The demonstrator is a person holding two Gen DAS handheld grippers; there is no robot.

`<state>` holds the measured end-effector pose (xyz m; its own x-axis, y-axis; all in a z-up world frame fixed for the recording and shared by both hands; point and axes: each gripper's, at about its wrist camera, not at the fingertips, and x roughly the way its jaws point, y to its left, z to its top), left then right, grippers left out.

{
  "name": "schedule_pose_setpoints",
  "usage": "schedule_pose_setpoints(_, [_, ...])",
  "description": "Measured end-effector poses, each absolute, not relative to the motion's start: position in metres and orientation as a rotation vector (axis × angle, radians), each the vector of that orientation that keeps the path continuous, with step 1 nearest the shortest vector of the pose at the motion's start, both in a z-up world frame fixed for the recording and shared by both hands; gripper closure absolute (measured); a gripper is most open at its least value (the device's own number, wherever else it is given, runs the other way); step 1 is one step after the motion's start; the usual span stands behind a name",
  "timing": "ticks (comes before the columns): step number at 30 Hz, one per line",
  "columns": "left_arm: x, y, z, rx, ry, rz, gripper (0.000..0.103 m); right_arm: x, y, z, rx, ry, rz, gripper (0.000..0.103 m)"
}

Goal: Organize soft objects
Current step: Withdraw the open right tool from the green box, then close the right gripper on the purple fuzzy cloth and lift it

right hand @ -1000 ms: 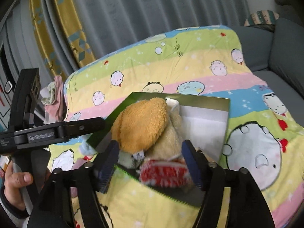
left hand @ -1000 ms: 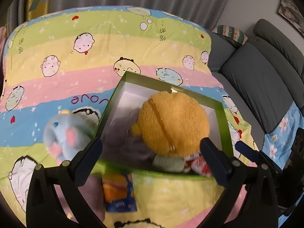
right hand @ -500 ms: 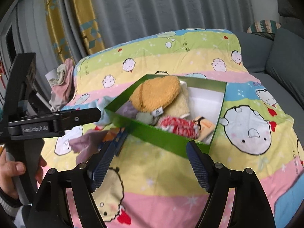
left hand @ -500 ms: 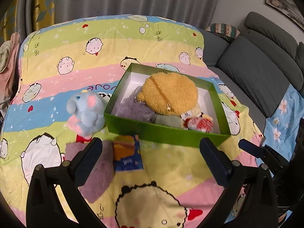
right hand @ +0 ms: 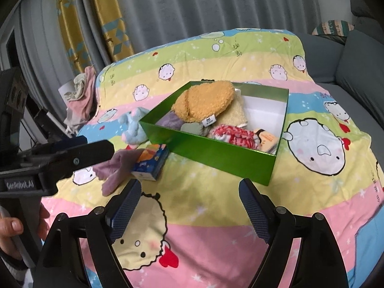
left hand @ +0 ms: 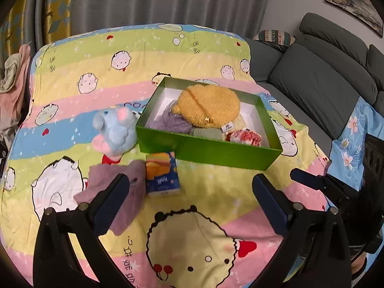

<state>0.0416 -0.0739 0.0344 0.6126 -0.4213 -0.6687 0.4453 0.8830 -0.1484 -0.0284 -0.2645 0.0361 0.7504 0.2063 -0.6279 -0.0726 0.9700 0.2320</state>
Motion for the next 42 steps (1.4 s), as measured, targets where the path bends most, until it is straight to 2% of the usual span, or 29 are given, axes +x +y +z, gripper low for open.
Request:
schedule_pose_setpoints(14, [0.038,-0.020,-0.011,-0.080,0.860,-0.447,0.001,-0.022,-0.229,0.008,0.129,0.783,0.226,0.019])
schedule_pose_setpoints(31, [0.057,0.056,-0.034,-0.286,0.868,-0.364,0.001,-0.007,-0.179,-0.014,0.097,0.831,0.392,0.019])
schedule_pose_setpoints(42, [0.103,0.051,-0.036,-0.359,0.889,-0.450,0.001,0.030,-0.142,-0.030,0.186,0.878,0.514,0.019])
